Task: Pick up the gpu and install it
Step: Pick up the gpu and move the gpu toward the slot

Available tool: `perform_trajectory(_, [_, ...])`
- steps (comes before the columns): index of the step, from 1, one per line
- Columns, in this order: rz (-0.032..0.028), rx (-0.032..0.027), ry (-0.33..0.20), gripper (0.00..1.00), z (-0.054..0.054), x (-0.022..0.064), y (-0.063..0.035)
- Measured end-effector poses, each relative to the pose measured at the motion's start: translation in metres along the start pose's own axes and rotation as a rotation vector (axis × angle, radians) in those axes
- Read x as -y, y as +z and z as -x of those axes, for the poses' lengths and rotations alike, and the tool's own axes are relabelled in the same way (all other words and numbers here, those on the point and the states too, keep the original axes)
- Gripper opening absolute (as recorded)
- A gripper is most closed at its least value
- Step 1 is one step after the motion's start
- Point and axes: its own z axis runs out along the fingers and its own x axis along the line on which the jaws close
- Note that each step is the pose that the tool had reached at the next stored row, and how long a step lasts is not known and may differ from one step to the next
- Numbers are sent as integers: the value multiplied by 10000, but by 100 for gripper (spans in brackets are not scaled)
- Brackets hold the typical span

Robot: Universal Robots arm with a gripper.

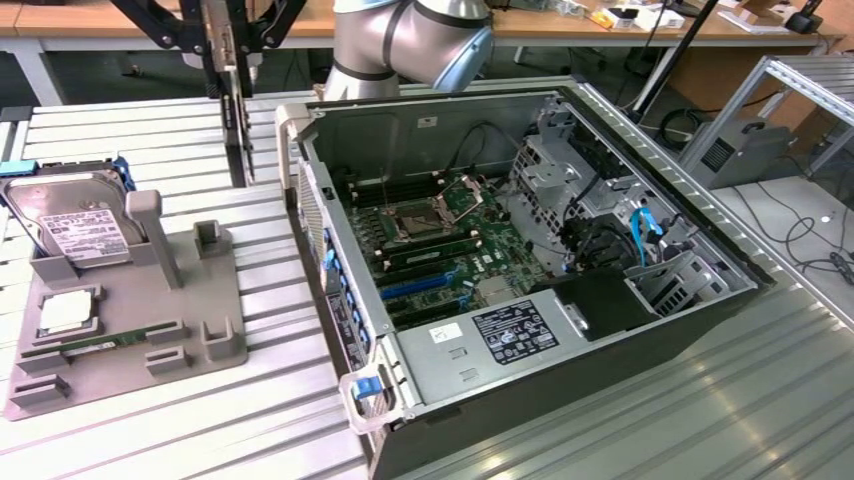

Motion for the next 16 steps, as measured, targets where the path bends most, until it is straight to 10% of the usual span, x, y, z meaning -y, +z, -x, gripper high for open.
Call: perform_trajectory(16, [-12, 1, 0, 27, 241, -17, 7])
